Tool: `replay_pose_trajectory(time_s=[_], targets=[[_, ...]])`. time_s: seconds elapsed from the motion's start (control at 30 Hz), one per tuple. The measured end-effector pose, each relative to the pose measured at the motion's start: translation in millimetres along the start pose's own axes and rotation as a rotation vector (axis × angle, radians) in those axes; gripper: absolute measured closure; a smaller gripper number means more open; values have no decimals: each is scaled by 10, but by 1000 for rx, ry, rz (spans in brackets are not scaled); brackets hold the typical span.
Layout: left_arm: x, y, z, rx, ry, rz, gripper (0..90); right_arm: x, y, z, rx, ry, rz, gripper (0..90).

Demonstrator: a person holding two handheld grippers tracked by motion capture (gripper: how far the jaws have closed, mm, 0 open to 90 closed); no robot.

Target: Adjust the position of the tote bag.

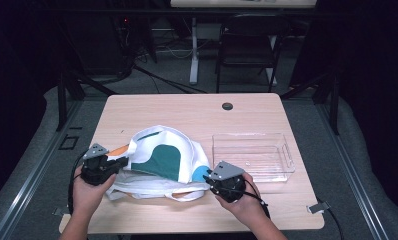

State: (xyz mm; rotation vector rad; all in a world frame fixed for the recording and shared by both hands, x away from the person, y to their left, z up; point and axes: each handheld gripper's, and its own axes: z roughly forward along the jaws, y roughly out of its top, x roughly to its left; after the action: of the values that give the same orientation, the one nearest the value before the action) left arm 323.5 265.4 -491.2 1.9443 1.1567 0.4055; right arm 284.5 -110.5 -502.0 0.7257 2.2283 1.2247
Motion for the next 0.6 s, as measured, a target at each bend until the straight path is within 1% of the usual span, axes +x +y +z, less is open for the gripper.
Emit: replay_pose_trajectory(time_s=[0.03,0.13,0.17,0.2,0.23,0.27,0.33,0.37,0.43,0.47,0.53,0.57,0.6], targets=[[0,8,-9,0,2,0,879,7,99,-54,142,18,-41,779],[4,19,-25,-11,5,2,879,38,137,-14,140,26,-53,784],[7,20,-28,-13,4,1,879,59,167,11,147,33,-67,785],[10,21,-31,-13,6,2,879,99,206,64,142,43,-85,787],[10,20,-32,-17,6,-2,879,99,206,64,142,43,-85,787],[11,20,-36,-20,7,-3,879,135,245,114,147,53,-100,787],[13,21,-40,-22,7,-2,879,147,258,134,148,58,-107,788],[14,23,-42,-21,7,-1,879,192,292,198,147,62,-120,792],[16,23,-44,-24,7,-3,879,207,304,216,151,68,-127,793],[20,24,-49,-25,5,-4,879,256,336,273,159,79,-150,795],[23,26,-52,-26,4,-4,879,273,343,294,158,83,-154,795],[24,25,-54,-29,3,-7,879,318,371,352,168,96,-172,795],[26,26,-54,-33,3,-8,879,318,371,352,168,96,-172,795]])
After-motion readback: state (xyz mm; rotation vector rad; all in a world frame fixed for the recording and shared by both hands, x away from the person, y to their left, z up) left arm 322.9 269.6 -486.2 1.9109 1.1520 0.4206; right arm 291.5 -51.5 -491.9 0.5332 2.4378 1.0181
